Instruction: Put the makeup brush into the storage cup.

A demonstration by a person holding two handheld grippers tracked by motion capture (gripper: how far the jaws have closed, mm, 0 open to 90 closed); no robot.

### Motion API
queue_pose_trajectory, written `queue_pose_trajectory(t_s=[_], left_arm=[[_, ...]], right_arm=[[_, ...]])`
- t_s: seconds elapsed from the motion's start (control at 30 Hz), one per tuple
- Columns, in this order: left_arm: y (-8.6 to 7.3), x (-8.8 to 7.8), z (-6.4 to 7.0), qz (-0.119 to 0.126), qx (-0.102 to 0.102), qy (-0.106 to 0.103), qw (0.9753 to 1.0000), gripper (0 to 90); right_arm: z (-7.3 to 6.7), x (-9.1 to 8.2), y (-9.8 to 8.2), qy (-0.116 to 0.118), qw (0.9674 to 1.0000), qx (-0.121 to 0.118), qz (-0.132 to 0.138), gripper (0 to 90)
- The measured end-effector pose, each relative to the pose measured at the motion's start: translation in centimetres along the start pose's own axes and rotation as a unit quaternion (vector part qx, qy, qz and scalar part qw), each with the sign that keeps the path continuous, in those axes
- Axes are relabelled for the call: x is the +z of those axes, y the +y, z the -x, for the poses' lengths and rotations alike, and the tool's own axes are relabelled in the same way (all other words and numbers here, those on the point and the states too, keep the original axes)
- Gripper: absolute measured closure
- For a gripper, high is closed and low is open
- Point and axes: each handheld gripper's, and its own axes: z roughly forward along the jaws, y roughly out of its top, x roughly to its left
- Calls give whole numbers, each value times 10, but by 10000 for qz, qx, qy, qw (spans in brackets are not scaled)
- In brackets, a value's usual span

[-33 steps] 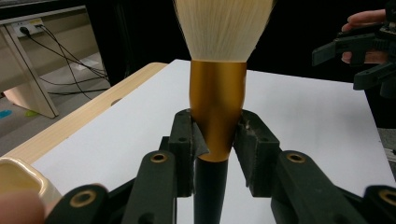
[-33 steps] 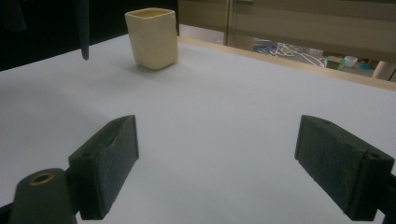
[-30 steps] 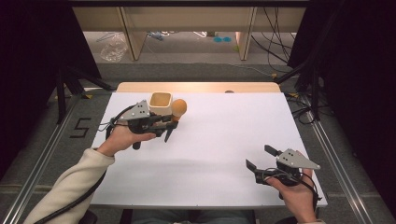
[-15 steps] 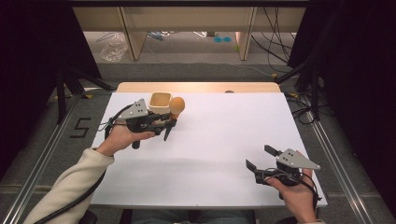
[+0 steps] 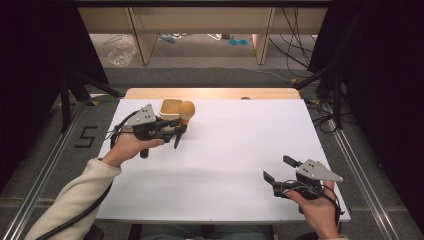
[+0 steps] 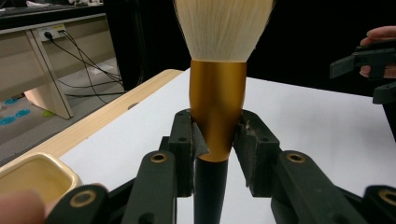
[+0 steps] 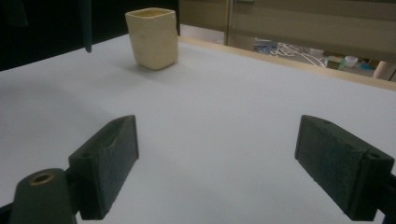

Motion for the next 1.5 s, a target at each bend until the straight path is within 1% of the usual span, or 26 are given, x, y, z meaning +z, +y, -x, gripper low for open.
queue_pose_trajectory(t_s=[0.07,0.2,0.27,0.33,0.43,0.5,0.67,0.7,0.73,0.8,0.87,0.97,1.03,1.1,1.23,1.27,1.3,1.33,1.5], left_arm=[[0,0,0,19,-29,18,10000,690],[1,-1,-1,33,-25,52,10000,690],[1,-2,-2,3,-17,86,10000,690],[1,-2,-3,36,-23,101,9999,690],[0,-3,-4,43,-80,167,9998,690],[0,-3,-5,33,-68,207,9998,690],[0,-2,-6,79,-153,250,9995,690],[0,-3,-6,66,-122,263,9996,691],[1,-3,-7,63,-145,263,9995,690],[1,-3,-8,67,-130,288,9995,690],[0,-3,-8,93,-153,312,9994,690],[0,-4,-10,131,-257,302,9991,690],[0,-5,-11,106,-268,351,9990,690],[0,-4,-11,133,-295,366,9988,690],[0,-5,-12,122,-263,444,9986,690],[0,-5,-13,128,-230,434,9987,690],[0,-5,-12,145,-290,475,9983,690],[0,-6,-13,142,-270,485,9984,690],[0,-6,-15,191,-330,566,9977,690]], right_arm=[[0,0,0,0,10000,9,2,146],[0,0,0,2,10000,-4,-31,146],[0,0,0,2,10000,-3,-32,146],[0,0,0,3,10000,-2,-36,146],[0,0,0,3,10000,0,-40,146],[0,0,0,5,10000,-1,-46,146],[0,0,0,7,10000,0,-45,146],[0,0,0,7,10000,-2,-44,146],[0,0,0,6,10000,4,-41,146],[0,0,0,4,10000,6,-34,146],[0,-1,0,3,10000,1,-70,146],[0,0,0,8,10000,8,-9,146],[0,0,0,4,10000,9,-27,146],[0,0,0,5,10000,10,-28,146],[0,0,0,5,10000,8,-34,146],[0,0,0,6,10000,9,-32,146],[0,0,0,17,10000,10,-5,146],[0,0,0,13,10000,7,-7,146],[0,0,0,5,10000,9,-8,146]])
